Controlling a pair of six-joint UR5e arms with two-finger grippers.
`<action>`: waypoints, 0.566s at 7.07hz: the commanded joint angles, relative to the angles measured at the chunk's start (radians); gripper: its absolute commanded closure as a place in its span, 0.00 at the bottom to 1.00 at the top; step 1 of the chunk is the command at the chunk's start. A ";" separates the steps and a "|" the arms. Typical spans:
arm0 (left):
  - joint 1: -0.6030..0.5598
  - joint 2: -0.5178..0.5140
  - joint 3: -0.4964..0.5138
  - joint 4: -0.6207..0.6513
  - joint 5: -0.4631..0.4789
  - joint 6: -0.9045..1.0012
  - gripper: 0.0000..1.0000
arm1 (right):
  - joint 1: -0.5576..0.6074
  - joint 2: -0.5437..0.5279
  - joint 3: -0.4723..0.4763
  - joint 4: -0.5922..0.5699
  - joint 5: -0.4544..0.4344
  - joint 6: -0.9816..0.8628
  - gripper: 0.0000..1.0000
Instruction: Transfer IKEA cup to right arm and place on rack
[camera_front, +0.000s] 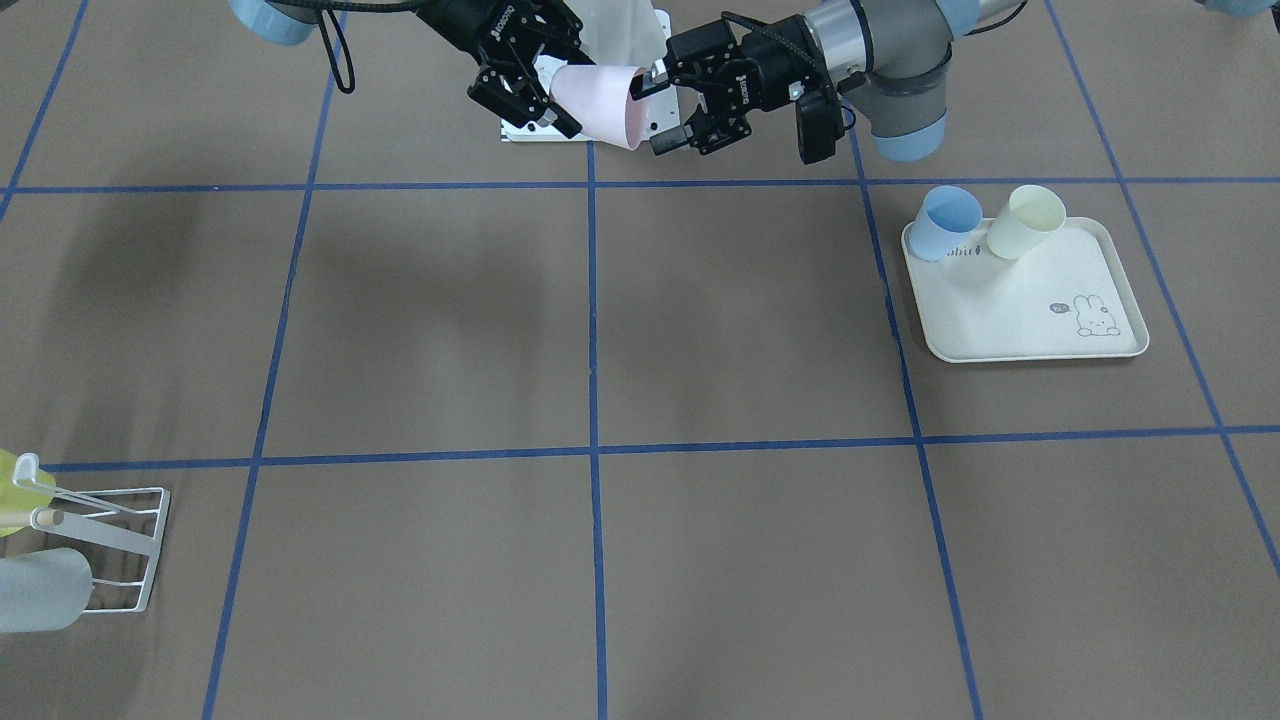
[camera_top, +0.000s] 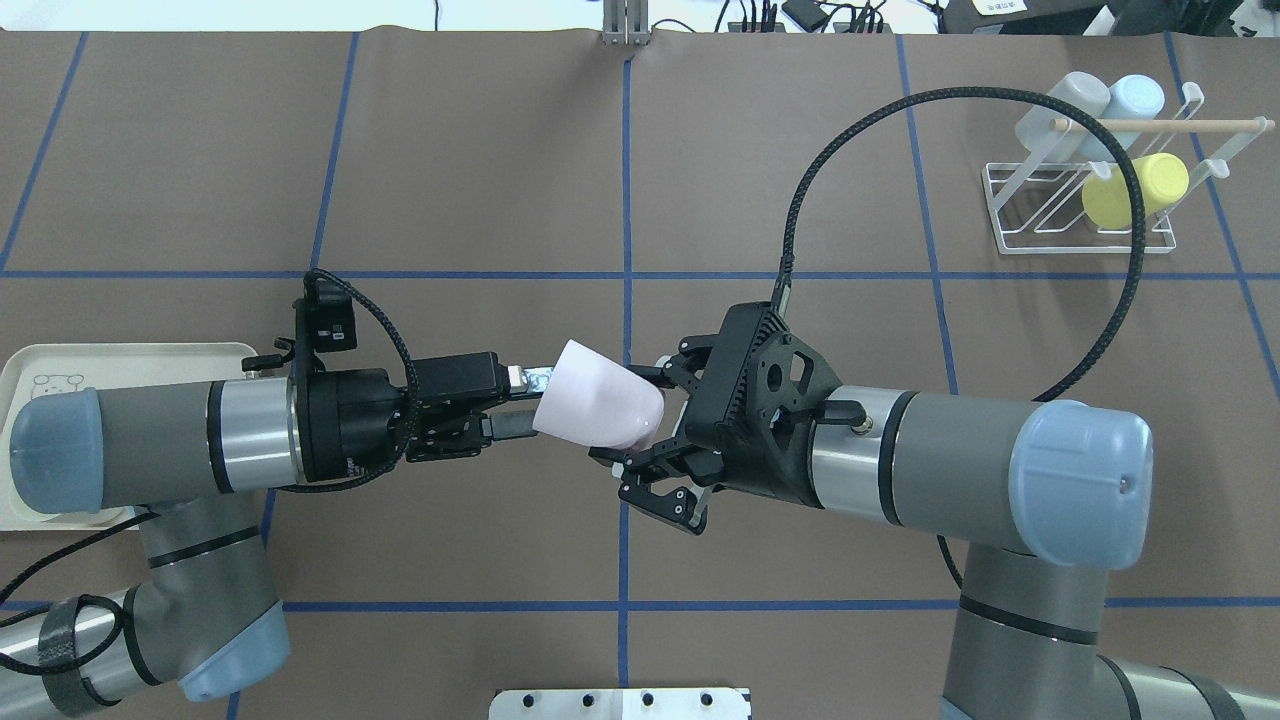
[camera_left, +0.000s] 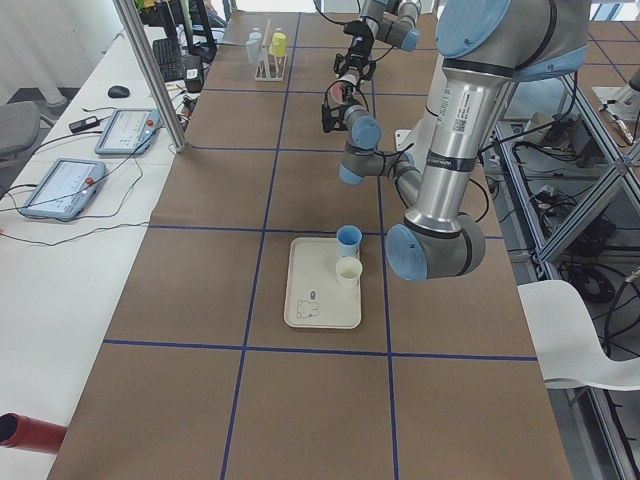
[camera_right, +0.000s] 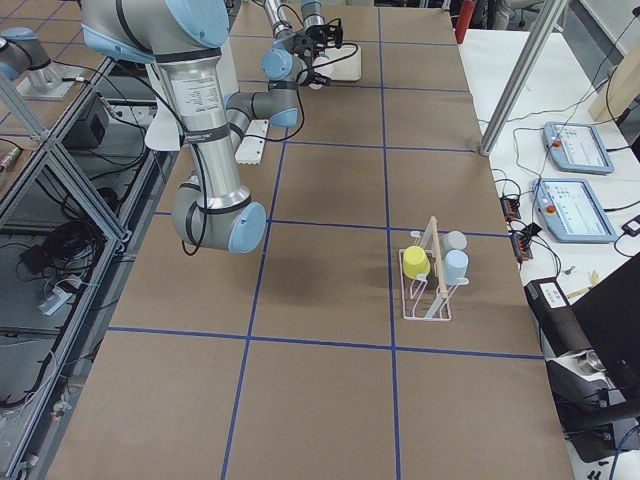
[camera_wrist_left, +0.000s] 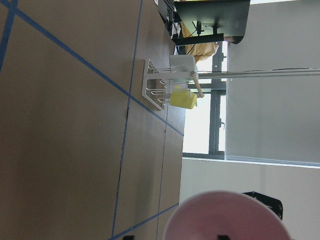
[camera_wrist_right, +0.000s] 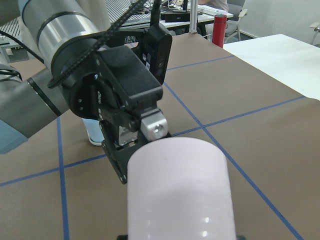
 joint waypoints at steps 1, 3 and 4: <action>-0.036 0.013 0.000 0.001 -0.005 0.001 0.00 | 0.008 -0.004 0.016 -0.009 0.004 0.000 0.77; -0.079 0.019 0.011 0.008 -0.040 0.023 0.00 | 0.016 -0.010 0.035 -0.012 0.014 0.000 0.77; -0.145 0.063 0.000 0.015 -0.136 0.066 0.00 | 0.054 -0.011 0.036 -0.051 0.049 0.000 0.80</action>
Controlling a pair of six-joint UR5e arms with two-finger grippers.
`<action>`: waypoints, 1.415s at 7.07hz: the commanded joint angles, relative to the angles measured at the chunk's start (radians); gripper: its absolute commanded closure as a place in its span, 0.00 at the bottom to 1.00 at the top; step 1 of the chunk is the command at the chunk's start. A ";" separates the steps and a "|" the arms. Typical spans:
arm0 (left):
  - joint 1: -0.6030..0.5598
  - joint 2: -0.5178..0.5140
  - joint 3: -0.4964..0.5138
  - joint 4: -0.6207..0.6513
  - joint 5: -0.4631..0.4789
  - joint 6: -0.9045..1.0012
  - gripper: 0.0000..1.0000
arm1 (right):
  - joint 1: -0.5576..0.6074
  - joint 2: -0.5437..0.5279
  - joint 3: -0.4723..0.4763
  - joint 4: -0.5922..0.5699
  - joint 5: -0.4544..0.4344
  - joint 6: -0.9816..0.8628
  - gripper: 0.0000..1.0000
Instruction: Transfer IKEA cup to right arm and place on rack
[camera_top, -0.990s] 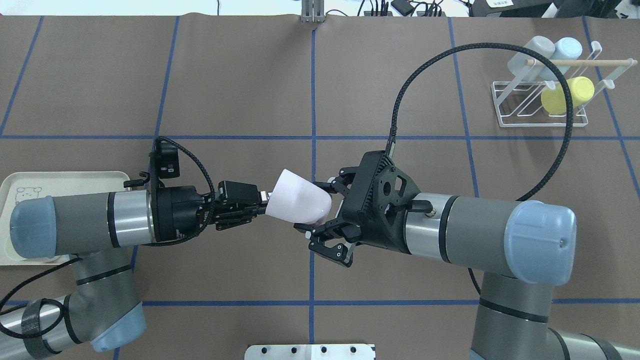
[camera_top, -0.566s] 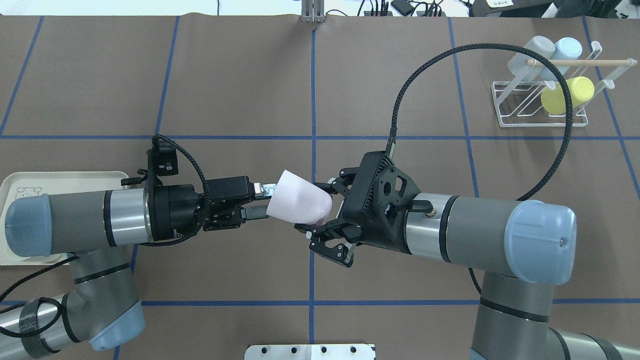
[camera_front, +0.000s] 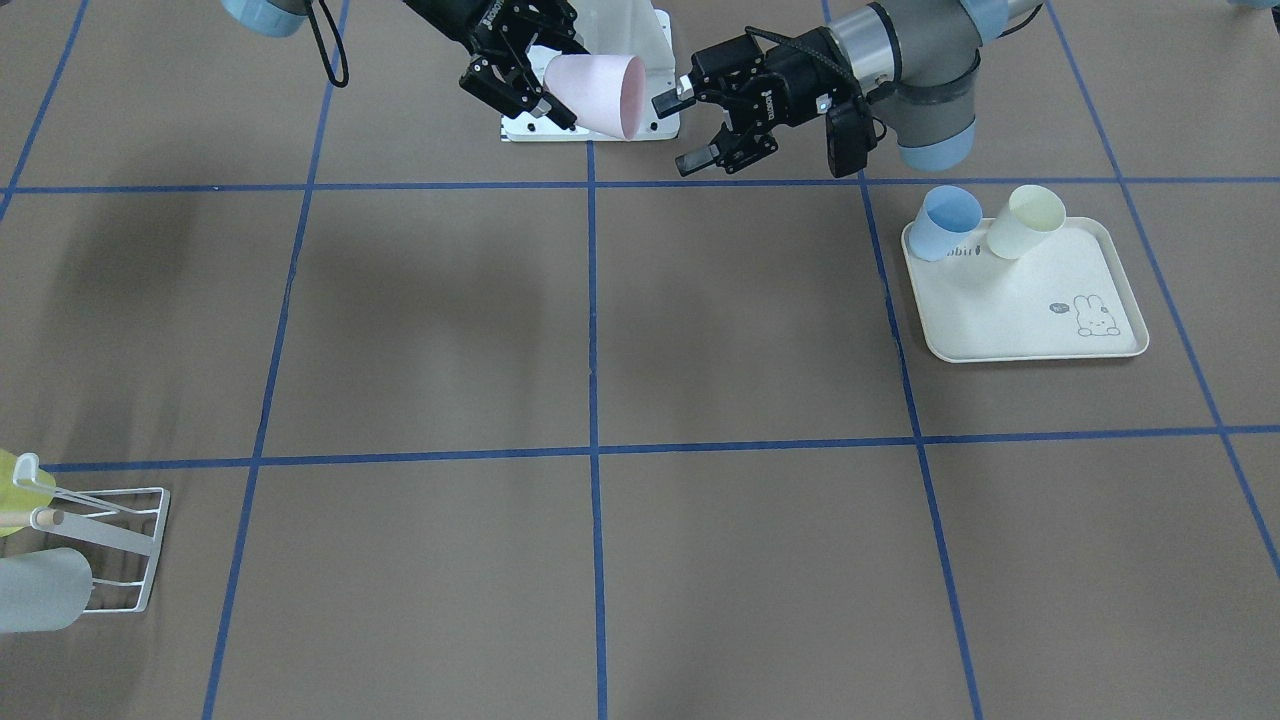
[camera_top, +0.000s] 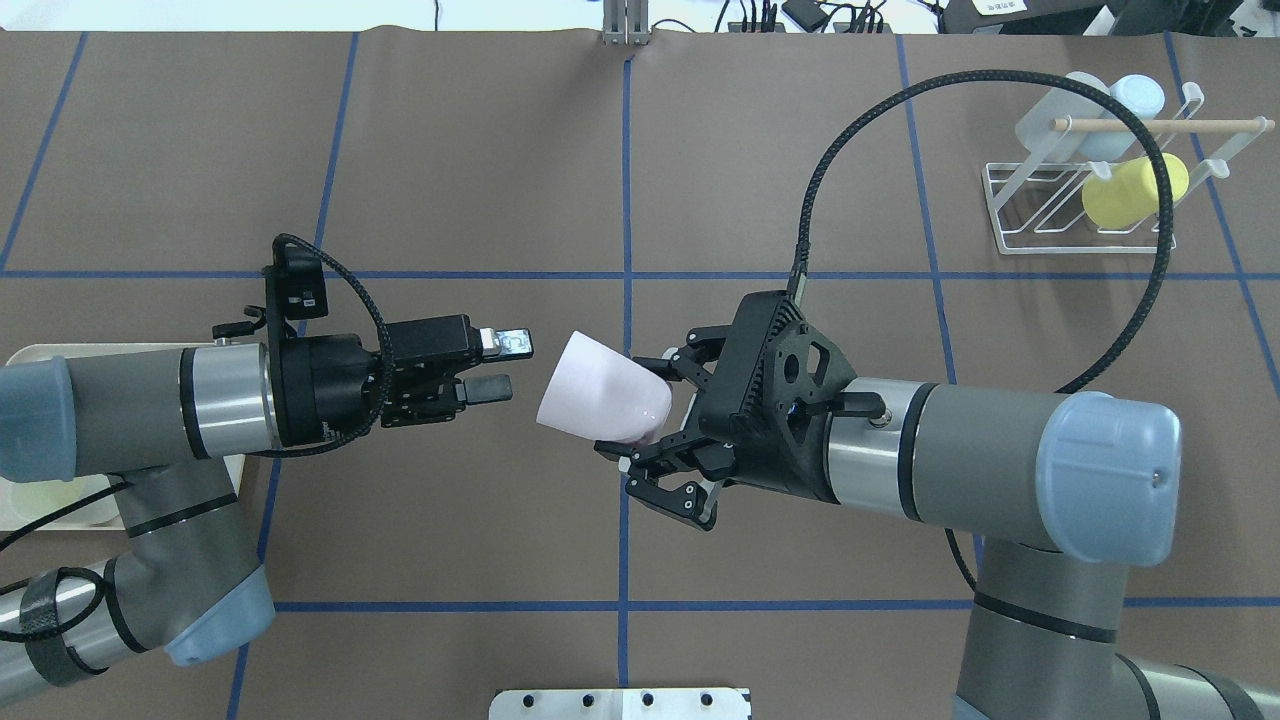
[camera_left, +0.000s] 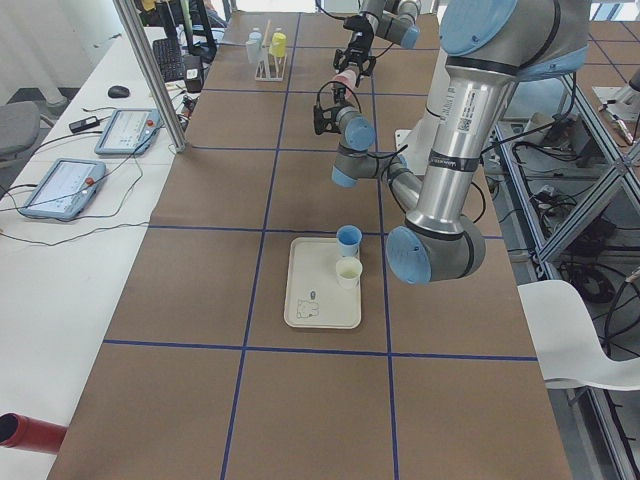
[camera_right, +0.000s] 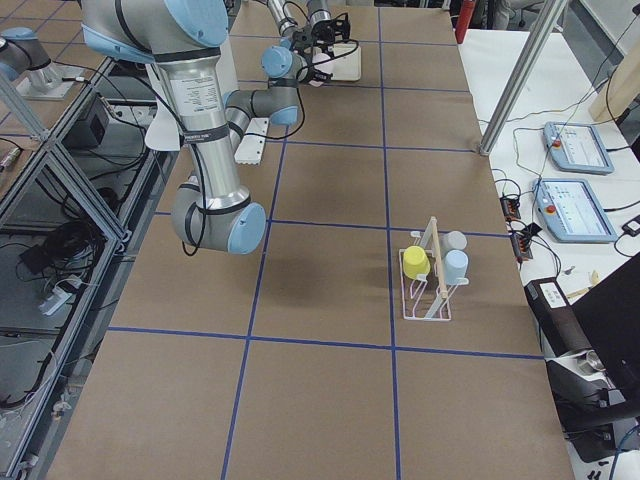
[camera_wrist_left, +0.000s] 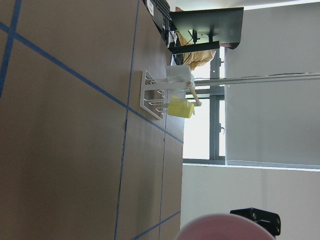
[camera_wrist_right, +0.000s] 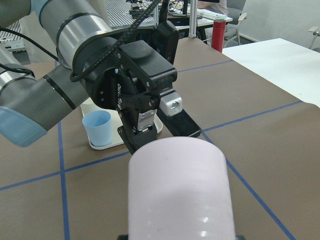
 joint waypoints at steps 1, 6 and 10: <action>-0.145 0.072 -0.008 0.006 -0.162 0.050 0.00 | 0.072 0.007 0.025 -0.134 0.074 0.003 0.87; -0.321 0.305 -0.057 0.006 -0.330 0.394 0.00 | 0.425 0.034 0.099 -0.745 0.332 -0.093 1.00; -0.321 0.312 -0.061 0.004 -0.328 0.395 0.00 | 0.624 0.027 0.087 -1.113 0.314 -0.743 1.00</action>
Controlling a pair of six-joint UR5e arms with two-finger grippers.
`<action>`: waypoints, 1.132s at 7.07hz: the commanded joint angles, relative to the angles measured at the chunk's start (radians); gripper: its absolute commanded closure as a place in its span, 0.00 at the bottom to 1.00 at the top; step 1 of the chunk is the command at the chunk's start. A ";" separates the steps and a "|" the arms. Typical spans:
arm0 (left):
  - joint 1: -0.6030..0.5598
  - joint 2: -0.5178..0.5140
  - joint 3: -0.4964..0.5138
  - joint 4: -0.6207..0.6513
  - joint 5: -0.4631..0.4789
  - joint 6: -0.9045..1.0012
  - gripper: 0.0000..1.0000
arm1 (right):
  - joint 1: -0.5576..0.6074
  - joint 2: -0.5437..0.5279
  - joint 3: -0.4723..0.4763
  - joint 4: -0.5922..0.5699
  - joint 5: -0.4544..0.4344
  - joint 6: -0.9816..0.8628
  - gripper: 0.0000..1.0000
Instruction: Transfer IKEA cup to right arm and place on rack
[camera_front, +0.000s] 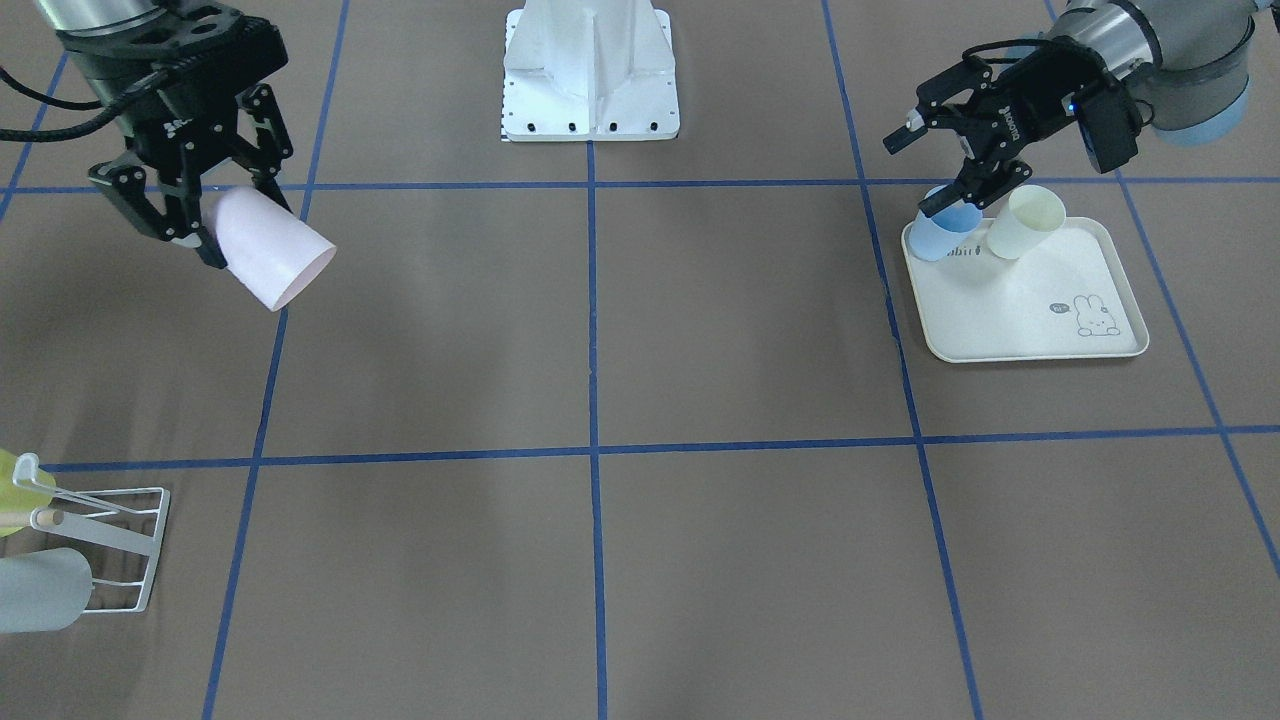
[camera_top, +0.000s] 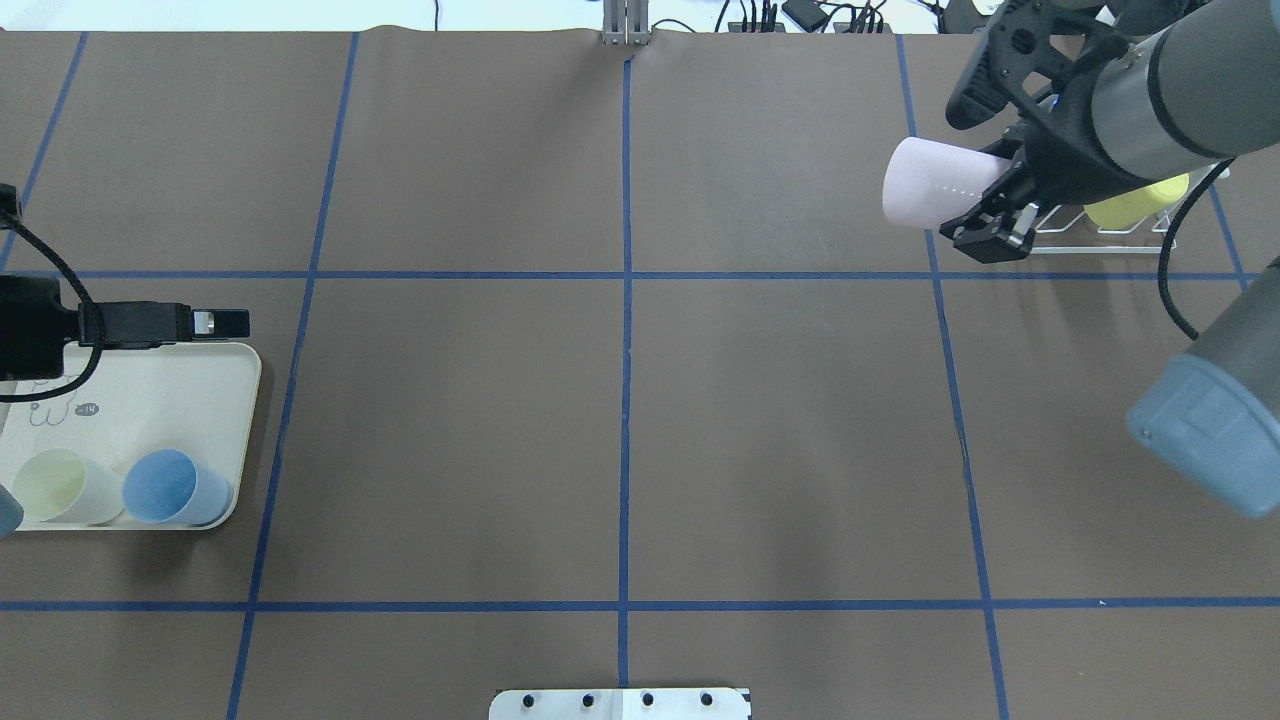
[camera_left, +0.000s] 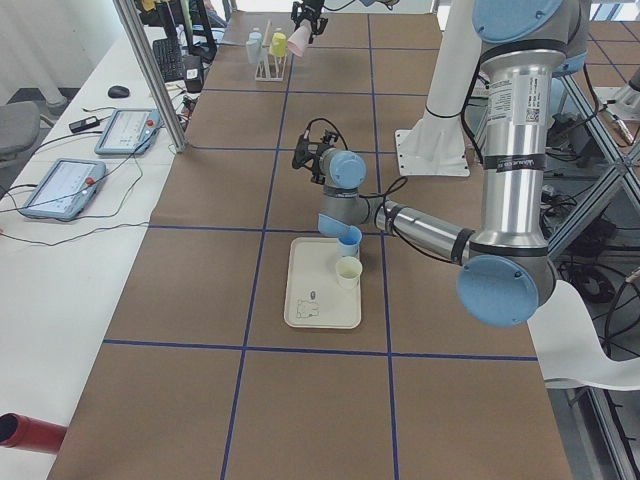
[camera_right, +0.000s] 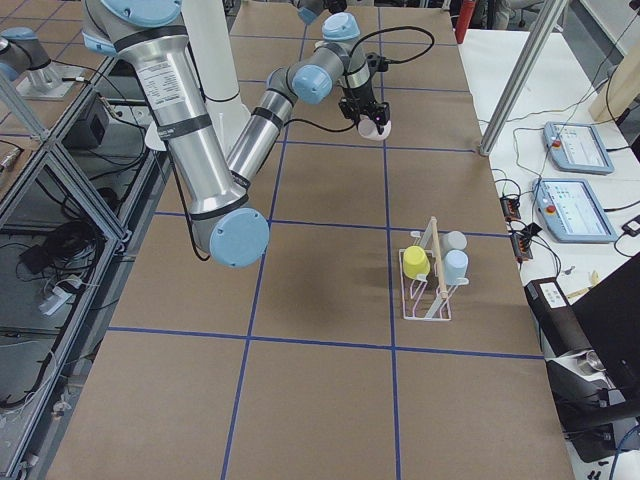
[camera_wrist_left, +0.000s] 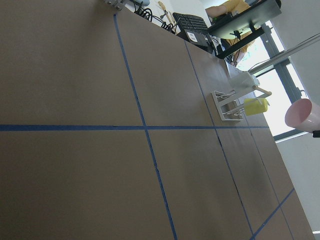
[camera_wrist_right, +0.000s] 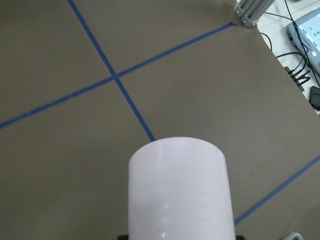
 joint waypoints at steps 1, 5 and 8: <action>0.001 0.003 -0.001 0.000 0.000 0.001 0.00 | 0.119 -0.002 -0.031 -0.176 -0.052 -0.420 1.00; 0.002 0.008 -0.001 -0.002 0.008 0.001 0.00 | 0.249 0.001 -0.234 -0.088 -0.294 -1.038 1.00; 0.002 0.008 -0.001 -0.003 0.008 0.001 0.00 | 0.320 -0.002 -0.527 0.266 -0.308 -1.220 1.00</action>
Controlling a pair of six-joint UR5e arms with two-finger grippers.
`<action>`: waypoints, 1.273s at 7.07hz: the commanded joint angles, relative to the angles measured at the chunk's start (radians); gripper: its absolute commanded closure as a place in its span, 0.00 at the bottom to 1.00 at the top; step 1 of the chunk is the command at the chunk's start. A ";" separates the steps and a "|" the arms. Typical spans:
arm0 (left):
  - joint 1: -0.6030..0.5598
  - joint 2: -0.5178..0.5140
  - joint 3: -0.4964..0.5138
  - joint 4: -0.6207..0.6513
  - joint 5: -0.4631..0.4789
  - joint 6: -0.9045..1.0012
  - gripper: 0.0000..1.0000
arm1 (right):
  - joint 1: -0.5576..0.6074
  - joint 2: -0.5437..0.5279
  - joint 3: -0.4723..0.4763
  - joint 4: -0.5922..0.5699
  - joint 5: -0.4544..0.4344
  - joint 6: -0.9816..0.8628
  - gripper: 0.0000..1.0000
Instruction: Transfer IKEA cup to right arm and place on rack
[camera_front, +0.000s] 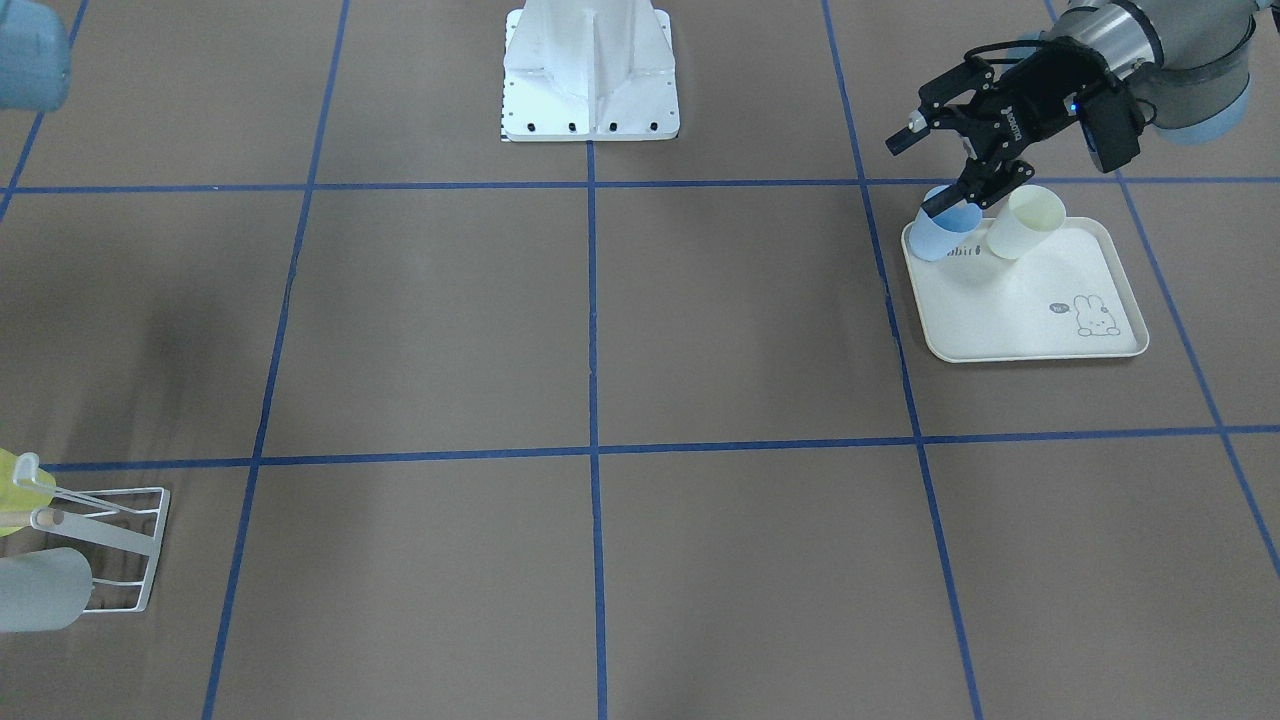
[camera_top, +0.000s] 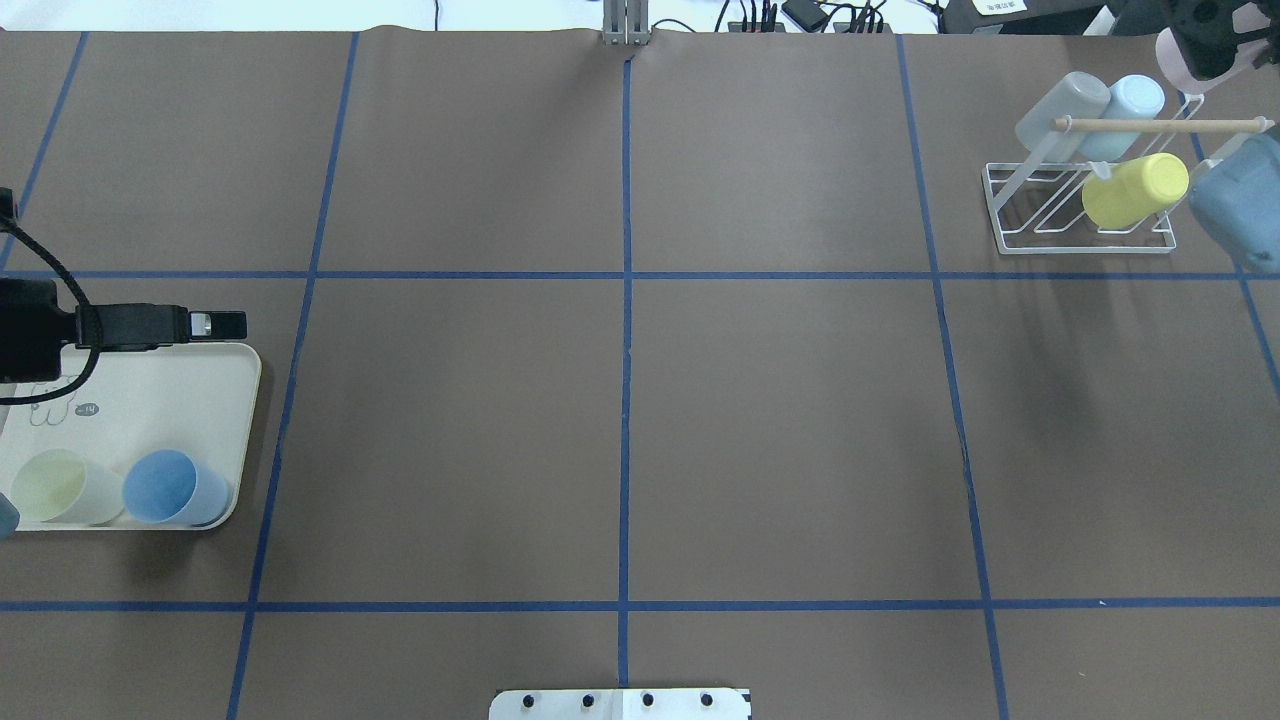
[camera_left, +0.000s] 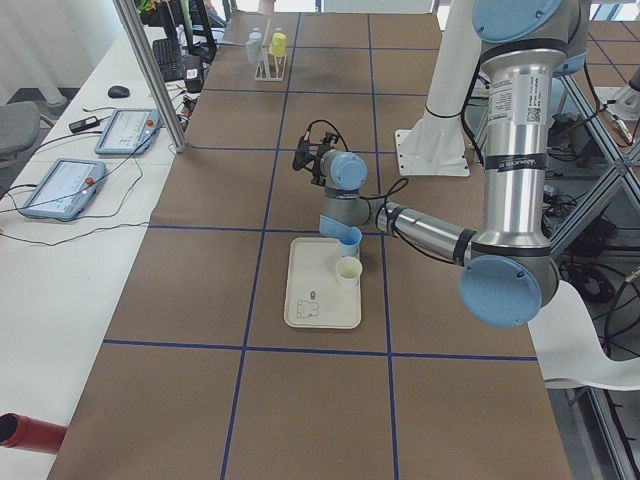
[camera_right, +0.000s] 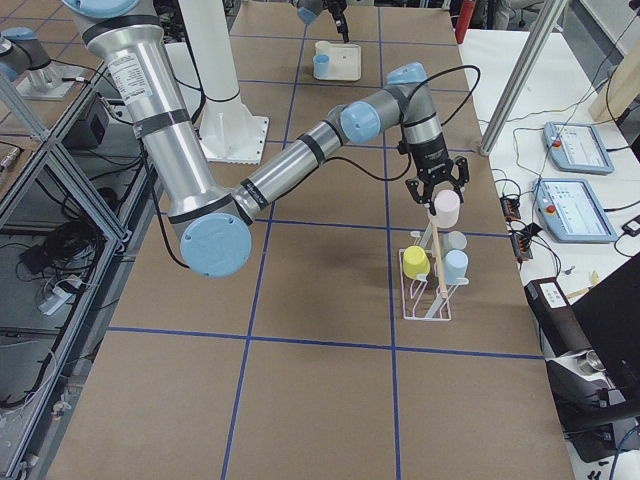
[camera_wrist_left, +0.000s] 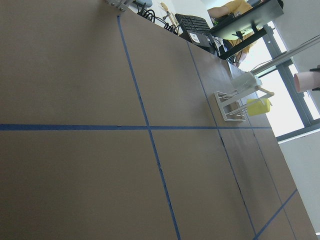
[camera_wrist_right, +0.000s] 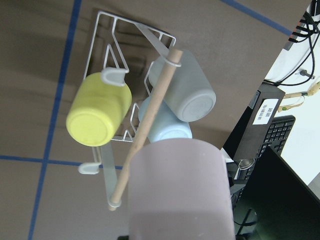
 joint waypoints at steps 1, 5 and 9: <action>0.000 0.000 -0.001 -0.001 0.002 0.000 0.00 | 0.053 0.000 -0.204 0.196 -0.002 -0.131 1.00; 0.002 0.000 0.000 -0.001 0.002 0.000 0.00 | 0.052 0.003 -0.364 0.347 -0.002 -0.130 1.00; 0.002 -0.002 0.000 -0.001 0.002 0.000 0.00 | 0.004 -0.012 -0.367 0.351 -0.039 -0.122 1.00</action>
